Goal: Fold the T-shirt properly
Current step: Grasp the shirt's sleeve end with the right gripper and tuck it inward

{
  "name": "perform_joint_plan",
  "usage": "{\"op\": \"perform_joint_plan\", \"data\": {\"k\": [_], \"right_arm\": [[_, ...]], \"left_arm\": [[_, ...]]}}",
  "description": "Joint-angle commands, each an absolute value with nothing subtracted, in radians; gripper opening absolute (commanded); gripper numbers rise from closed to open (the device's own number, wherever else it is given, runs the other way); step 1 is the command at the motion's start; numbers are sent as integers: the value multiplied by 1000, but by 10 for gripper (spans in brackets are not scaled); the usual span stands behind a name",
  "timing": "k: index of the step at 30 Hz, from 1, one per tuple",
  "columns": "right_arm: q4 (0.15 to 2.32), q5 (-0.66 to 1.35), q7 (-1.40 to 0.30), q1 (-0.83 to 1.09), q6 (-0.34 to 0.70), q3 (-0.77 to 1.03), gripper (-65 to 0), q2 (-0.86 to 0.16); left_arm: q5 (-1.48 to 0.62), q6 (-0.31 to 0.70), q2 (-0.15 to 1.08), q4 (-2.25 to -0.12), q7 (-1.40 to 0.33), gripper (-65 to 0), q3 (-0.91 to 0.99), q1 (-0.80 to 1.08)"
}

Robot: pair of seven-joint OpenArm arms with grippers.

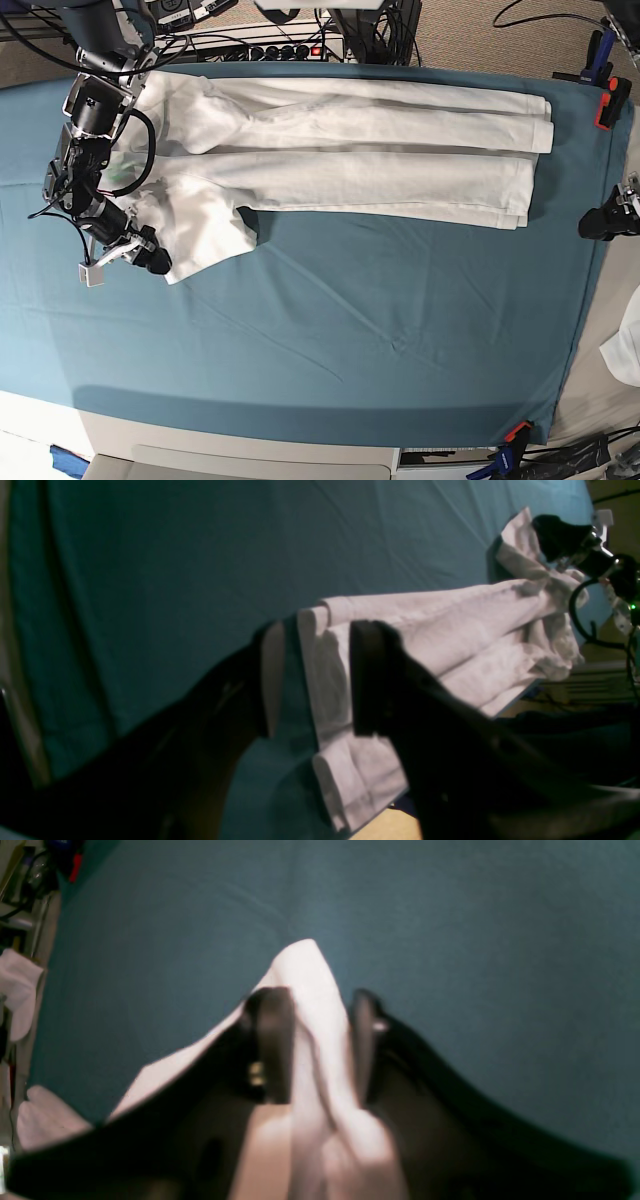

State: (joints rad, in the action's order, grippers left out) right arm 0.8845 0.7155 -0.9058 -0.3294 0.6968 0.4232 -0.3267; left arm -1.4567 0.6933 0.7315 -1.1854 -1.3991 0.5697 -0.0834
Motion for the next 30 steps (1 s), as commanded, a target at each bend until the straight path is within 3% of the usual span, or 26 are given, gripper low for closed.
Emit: {"op": "perform_joint_plan", "data": {"k": [1, 3, 8, 17, 30], "right_arm": [[897, 719, -912, -347, 698, 423, -552, -341], [904, 719, -911, -347, 698, 425, -650, -344], [1001, 750, -939, -346, 698, 424, -650, -344], [1322, 1039, -1276, -327, 698, 424, -650, -341], [1666, 1163, -1342, 16, 698, 352, -650, -341]], "left_arm": [[-1484, 698, 762, -1200, -1388, -416, 579, -99], [-1484, 698, 762, -1200, -1388, -416, 579, -99], [-1484, 698, 762, -1200, -1388, -418, 579, -99], [-1484, 698, 762, -1200, -1388, -418, 579, -99], [-1484, 698, 762, -1200, -1388, -418, 579, -99]]}}
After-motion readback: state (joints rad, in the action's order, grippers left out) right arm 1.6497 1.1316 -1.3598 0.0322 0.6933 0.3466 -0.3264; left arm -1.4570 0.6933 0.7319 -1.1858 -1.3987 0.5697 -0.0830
